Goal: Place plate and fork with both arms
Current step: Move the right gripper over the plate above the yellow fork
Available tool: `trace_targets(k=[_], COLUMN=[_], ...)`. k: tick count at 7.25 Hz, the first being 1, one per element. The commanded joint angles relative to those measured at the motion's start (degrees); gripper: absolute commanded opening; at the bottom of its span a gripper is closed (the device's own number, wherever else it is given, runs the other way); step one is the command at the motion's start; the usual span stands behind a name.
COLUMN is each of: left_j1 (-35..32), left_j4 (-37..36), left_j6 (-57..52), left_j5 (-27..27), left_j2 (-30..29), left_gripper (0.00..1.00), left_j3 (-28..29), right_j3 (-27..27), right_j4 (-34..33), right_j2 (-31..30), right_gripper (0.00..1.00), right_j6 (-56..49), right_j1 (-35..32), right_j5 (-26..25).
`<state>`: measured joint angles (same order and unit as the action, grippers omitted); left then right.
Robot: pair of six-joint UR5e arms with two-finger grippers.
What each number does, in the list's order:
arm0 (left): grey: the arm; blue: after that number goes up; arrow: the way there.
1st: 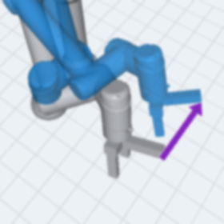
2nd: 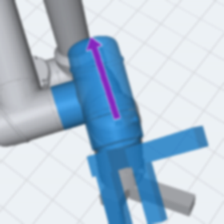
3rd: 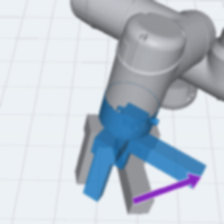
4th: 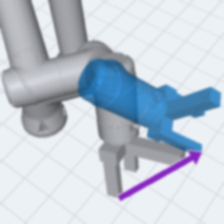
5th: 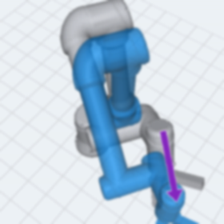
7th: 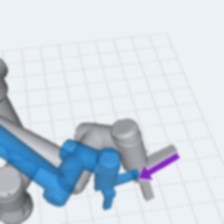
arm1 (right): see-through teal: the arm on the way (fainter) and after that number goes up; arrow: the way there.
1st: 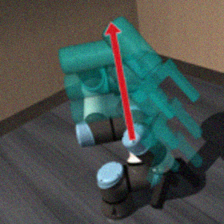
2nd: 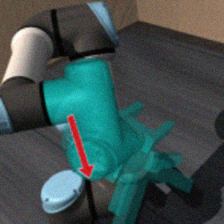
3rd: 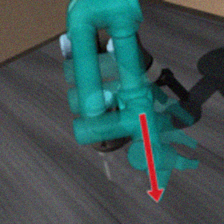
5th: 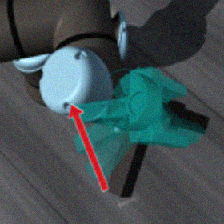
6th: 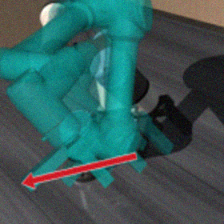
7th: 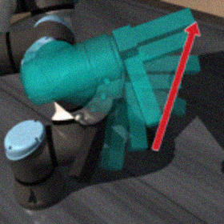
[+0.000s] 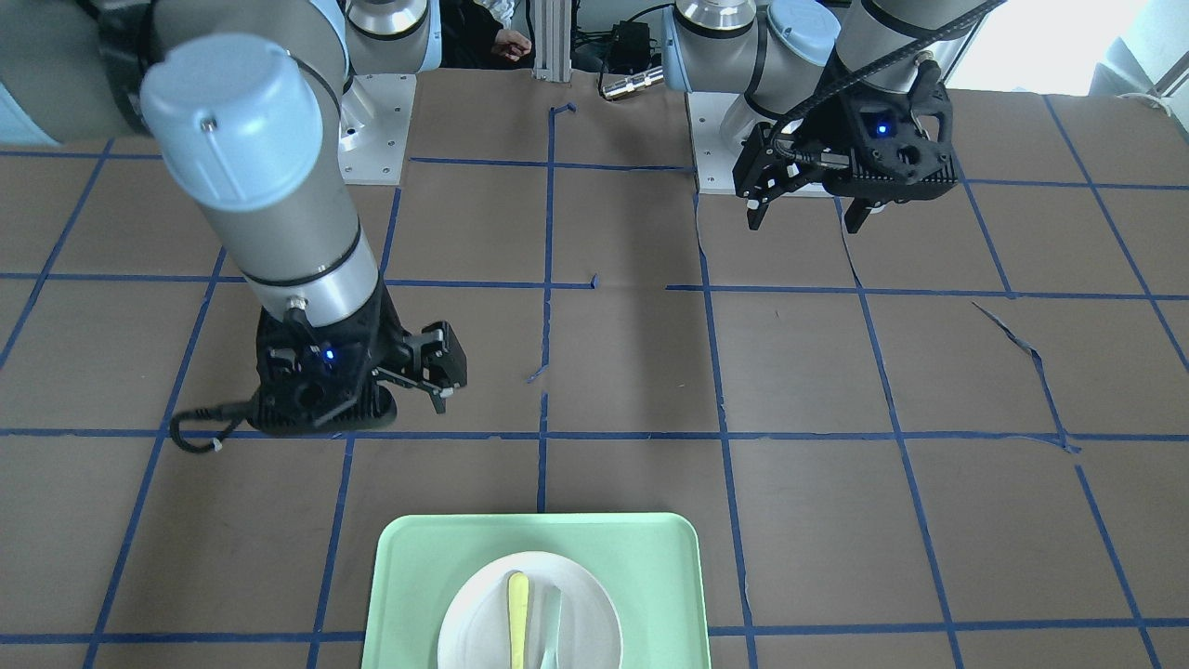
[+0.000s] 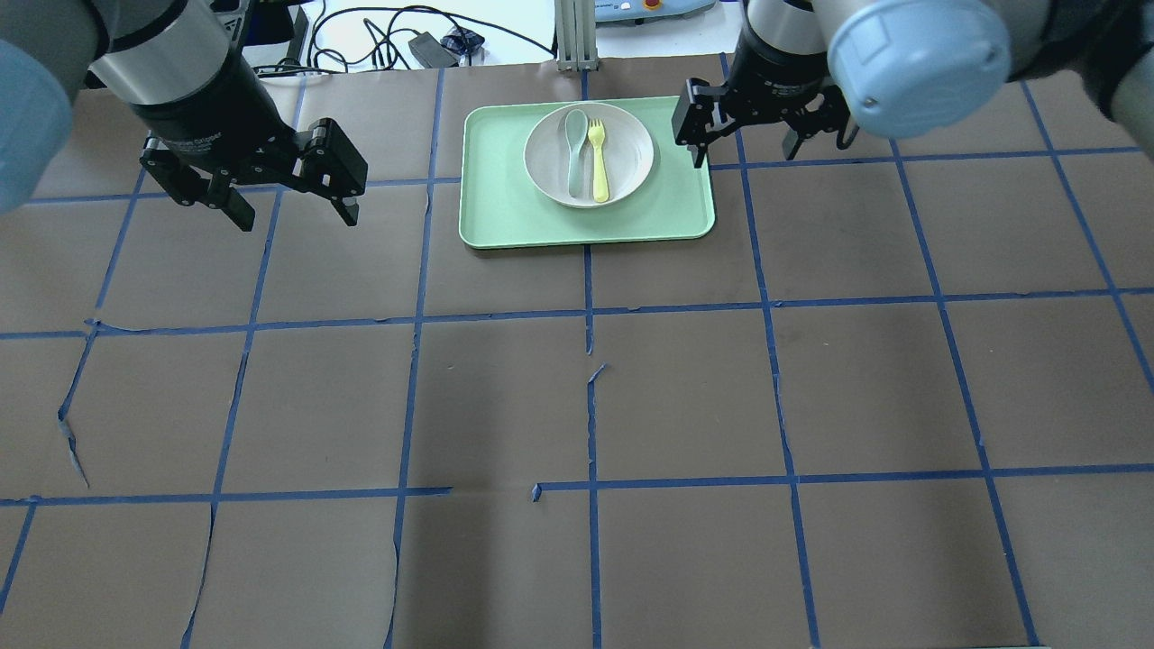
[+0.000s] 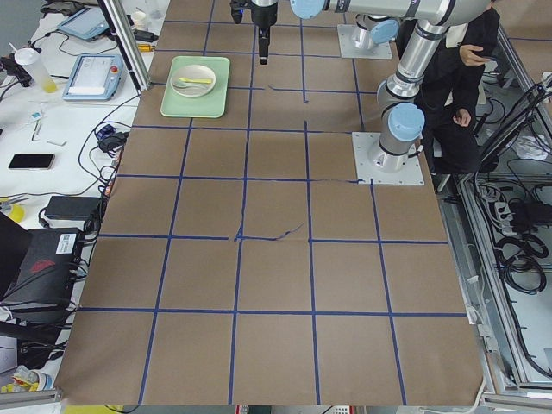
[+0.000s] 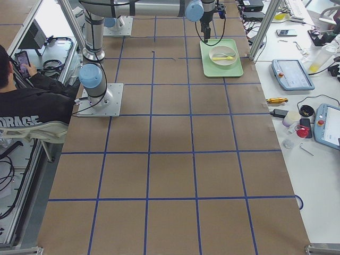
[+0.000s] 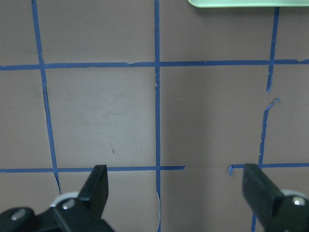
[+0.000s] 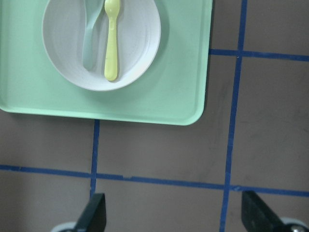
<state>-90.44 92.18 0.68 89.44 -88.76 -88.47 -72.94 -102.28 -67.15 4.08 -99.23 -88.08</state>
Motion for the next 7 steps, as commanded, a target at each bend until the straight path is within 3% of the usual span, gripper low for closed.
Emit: trace_targets(k=[1,3,5,6,7], left_j1=[0.00,0.00,0.00,0.00,0.00], left_j4=[-0.15,0.28,0.28,0.20,0.20], left_j6=[0.02,-0.07,-0.07,-0.07,0.02], left_j5=[0.12,0.12,0.12,0.12,0.12], left_j2=[-0.18,-0.10,-0.27,-0.01,0.17], left_gripper=[1.00,1.00,1.00,1.00,1.00], left_j3=[-0.04,-0.21,-1.00,-1.61,-1.71], right_j3=[12.61,14.75,14.84,15.02,16.06], right_j4=[-0.47,-0.56,-5.10,-7.74,-10.11], right_j2=[13.75,18.62,22.14,24.24,26.35], right_gripper=[1.00,1.00,0.99,0.95,0.82], right_j6=[0.58,0.57,1.27,2.67,3.03], right_j1=[-2.53,-3.69,-4.13,-4.13,-4.13], right_j5=[0.10,0.19,0.19,0.28,0.28])
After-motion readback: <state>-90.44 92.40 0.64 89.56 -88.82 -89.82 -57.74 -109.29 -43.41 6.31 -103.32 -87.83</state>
